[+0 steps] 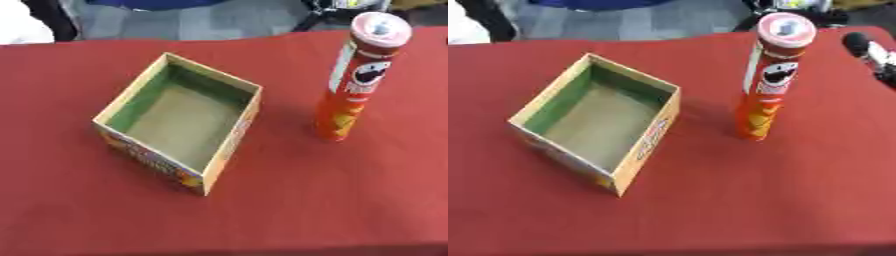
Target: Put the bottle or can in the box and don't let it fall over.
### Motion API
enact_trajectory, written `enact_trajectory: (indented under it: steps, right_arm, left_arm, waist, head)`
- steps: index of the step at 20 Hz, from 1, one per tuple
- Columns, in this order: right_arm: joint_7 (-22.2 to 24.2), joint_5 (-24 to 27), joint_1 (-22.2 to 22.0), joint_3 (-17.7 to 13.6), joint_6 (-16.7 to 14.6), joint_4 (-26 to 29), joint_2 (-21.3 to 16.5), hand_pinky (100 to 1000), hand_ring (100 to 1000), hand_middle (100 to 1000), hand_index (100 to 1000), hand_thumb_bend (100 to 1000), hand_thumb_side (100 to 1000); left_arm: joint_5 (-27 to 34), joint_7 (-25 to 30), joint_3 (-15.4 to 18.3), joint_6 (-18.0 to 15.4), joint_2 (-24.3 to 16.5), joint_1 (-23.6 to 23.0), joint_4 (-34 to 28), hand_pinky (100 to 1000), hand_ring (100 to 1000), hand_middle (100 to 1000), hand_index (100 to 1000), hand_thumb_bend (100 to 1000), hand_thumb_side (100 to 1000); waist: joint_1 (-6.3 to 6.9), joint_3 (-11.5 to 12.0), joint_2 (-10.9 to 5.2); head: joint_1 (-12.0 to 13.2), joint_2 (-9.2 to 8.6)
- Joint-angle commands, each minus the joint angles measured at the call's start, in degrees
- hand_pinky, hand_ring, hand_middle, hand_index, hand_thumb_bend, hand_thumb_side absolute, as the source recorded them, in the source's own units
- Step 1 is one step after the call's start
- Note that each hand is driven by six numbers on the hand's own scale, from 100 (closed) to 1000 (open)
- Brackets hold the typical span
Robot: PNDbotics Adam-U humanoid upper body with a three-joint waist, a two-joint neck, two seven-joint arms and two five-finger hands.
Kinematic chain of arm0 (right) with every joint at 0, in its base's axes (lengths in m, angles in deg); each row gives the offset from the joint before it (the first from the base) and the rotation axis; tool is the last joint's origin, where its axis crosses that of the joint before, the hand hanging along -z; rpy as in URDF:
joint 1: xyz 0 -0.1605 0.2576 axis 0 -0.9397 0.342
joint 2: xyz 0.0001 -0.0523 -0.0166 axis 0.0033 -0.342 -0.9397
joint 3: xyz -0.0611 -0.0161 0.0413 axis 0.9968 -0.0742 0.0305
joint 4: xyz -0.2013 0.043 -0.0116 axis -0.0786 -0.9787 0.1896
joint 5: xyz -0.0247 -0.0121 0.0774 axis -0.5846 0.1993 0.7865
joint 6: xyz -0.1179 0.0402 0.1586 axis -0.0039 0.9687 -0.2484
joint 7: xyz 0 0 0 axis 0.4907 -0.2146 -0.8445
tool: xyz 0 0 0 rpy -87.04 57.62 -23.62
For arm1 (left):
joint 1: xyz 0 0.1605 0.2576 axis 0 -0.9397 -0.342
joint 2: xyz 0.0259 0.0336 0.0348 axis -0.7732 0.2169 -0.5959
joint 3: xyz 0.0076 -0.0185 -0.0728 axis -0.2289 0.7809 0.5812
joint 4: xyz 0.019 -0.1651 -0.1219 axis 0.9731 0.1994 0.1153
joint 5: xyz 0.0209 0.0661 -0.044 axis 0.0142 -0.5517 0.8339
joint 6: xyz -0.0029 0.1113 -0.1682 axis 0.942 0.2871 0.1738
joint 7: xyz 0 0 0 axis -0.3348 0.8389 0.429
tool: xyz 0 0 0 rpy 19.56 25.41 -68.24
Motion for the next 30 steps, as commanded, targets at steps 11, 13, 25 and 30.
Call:
enact_trajectory:
  steps: [11,13,25,30]
  right_arm:
    - [1.99,-0.45,-0.11,-0.11,-0.51,0.72,-2.09,709,653,791,801,1000,541]
    - [4.43,-0.93,-0.59,0.31,-0.83,0.82,-2.23,711,659,798,807,1000,541]
    - [14.23,-1.62,-2.60,1.70,-2.80,0.27,-2.02,720,701,834,842,1000,541]
    - [15.35,-1.17,-2.73,2.20,-3.15,-0.23,-1.80,718,702,836,843,1000,541]
  left_arm:
    - [-0.35,-0.21,0.65,-0.03,-1.71,0.08,-0.75,711,798,752,785,452,759]
    - [-0.34,-0.18,0.62,-0.02,-1.71,0.09,-0.73,711,798,752,785,452,759]
    - [-0.33,-0.12,0.54,-0.02,-1.70,0.01,-0.64,711,798,752,785,451,759]
    - [-0.31,-0.05,0.47,-0.01,-1.67,0.02,-0.62,711,798,752,786,450,760]
  waist:
    - [-0.05,0.01,-0.84]
    - [-0.04,-0.04,-0.83]
    - [0.32,-0.40,-0.75]
    - [0.48,-0.48,-0.67]
  head:
    - [-0.24,-0.46]
    - [-0.28,-0.48]
    - [-0.50,-0.61]
    - [-0.61,-0.64]
